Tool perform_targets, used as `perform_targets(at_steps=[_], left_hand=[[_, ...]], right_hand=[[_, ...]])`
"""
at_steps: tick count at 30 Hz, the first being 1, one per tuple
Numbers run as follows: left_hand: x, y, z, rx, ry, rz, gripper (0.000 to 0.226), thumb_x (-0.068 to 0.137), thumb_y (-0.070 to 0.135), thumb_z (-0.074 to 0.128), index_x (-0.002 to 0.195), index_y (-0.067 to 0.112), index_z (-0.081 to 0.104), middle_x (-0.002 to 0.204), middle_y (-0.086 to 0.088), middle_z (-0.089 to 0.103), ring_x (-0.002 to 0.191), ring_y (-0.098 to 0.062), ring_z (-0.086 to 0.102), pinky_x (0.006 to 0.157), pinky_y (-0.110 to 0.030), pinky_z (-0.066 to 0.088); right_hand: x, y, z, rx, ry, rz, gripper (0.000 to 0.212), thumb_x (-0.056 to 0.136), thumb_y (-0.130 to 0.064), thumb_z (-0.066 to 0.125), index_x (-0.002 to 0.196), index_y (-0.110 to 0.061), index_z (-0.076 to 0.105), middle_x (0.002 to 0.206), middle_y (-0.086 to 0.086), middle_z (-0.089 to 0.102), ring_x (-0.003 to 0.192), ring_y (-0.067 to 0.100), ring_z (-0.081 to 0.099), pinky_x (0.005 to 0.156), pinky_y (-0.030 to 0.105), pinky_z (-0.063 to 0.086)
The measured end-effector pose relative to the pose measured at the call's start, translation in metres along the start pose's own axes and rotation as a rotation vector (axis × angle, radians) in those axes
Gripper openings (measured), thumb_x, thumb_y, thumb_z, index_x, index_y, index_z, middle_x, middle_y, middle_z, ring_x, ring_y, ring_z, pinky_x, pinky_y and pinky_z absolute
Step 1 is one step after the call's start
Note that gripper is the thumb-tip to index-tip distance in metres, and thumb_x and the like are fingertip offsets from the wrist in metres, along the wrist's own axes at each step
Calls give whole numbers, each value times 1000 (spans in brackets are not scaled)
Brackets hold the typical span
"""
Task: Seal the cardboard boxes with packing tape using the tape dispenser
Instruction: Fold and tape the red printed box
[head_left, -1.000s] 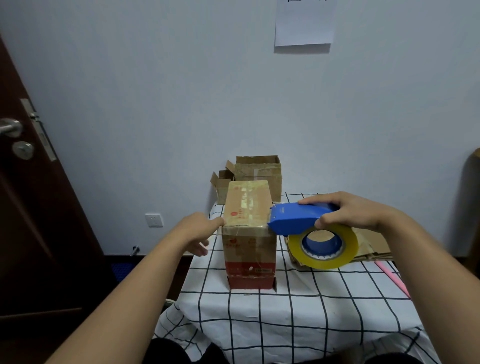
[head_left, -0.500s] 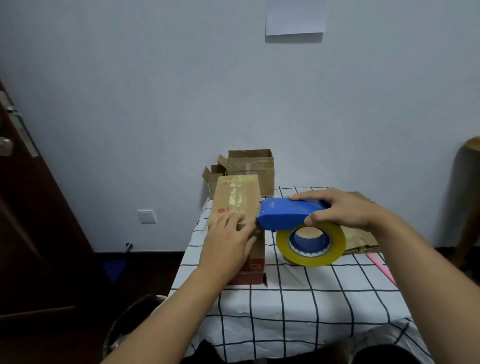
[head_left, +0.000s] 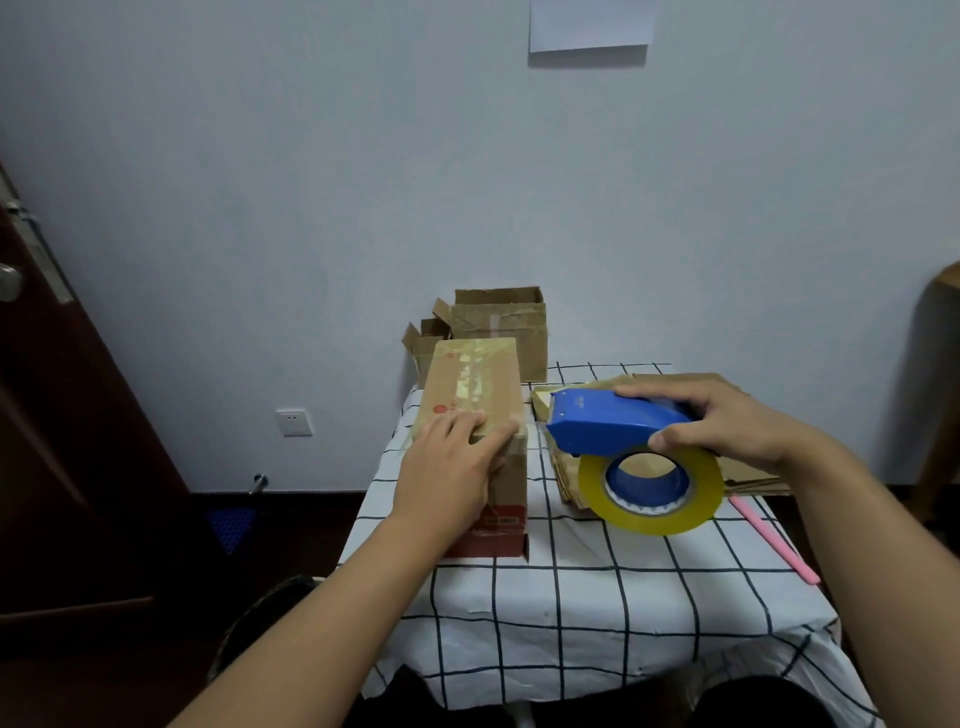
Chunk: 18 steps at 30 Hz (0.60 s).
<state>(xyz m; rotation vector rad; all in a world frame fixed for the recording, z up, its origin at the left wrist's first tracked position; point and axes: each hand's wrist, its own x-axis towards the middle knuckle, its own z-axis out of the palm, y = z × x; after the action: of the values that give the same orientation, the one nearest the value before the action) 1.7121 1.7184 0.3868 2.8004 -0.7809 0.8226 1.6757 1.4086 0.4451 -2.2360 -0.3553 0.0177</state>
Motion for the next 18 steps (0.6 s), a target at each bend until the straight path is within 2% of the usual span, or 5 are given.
perform_targets(at_steps=[5, 9, 13, 15, 18], left_hand=[[-4, -2, -3, -2, -53, -45, 57, 87, 16, 67, 138, 34, 51, 131, -8, 57, 120, -30, 51, 92, -42, 46], [-2, 2, -3, 2, -62, -63, 57, 90, 18, 60, 141, 37, 45, 135, -6, 52, 123, -28, 46, 95, -40, 42], [1, 7, 1, -4, -36, -35, 47, 97, 37, 50, 142, 41, 40, 133, -3, 52, 121, -26, 46, 96, -37, 40], [4, 11, 2, 11, -22, -6, 53, 96, 51, 47, 146, 44, 33, 129, -4, 55, 118, -26, 49, 96, -38, 41], [7, 13, 5, 50, -9, -6, 55, 96, 58, 44, 147, 44, 32, 127, -4, 55, 114, -26, 50, 94, -38, 42]], right_hand=[[0, -3, 4, -27, -30, 9, 64, 57, -56, 73, 120, -60, 61, 132, -23, 56, 116, 7, 57, 101, 33, 48], [0, -4, 0, -15, -51, 16, 62, 56, -53, 73, 117, -61, 63, 124, -30, 57, 109, 1, 59, 91, 24, 48], [9, -14, -2, -124, -126, 56, 61, 54, -55, 72, 113, -65, 61, 105, -38, 57, 96, -5, 59, 82, 17, 44], [15, -25, -4, -190, -169, 86, 58, 57, -52, 72, 112, -67, 60, 105, -37, 56, 95, -4, 59, 81, 17, 44], [21, -36, -10, -244, -197, 104, 56, 63, -49, 70, 117, -63, 60, 114, -27, 58, 97, 3, 60, 84, 20, 45]])
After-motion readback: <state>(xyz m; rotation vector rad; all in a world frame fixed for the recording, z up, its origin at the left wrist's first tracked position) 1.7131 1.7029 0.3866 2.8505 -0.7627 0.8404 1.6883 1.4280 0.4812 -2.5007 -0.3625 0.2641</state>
